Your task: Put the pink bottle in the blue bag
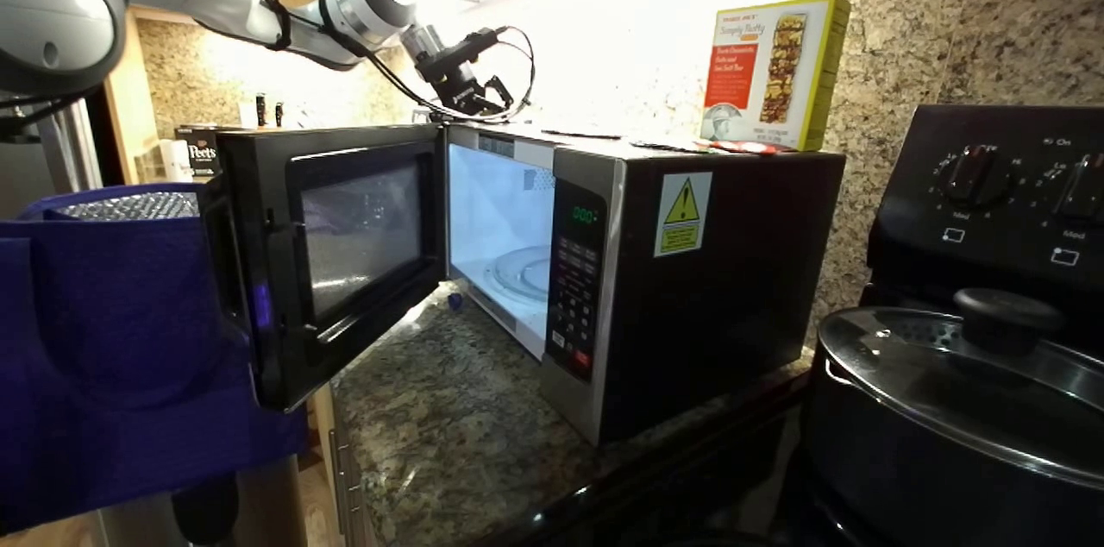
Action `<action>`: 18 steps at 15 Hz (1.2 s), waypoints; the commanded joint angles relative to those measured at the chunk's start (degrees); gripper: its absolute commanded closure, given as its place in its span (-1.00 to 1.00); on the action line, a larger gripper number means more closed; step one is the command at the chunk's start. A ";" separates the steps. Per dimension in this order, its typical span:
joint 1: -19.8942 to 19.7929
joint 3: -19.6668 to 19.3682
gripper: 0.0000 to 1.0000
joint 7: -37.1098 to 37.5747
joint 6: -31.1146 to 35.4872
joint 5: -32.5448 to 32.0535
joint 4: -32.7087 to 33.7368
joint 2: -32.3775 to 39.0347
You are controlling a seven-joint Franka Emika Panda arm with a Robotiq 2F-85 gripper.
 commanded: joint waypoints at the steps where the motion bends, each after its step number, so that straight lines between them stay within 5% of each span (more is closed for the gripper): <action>1: -1.01 1.30 -1.00 -3.40 0.23 1.48 4.05 2.50; 7: -2.89 4.23 -1.00 -9.05 1.46 3.25 4.32 2.80; 11: -2.36 1.44 -1.00 -8.99 -1.11 4.06 6.78 4.44; 16: -3.77 3.10 -1.00 -9.84 1.42 4.08 5.71 4.77; 17: -3.95 3.54 -0.53 -9.99 1.68 4.36 5.76 4.88; 18: -4.00 3.89 -0.46 -10.40 1.83 4.30 5.71 4.87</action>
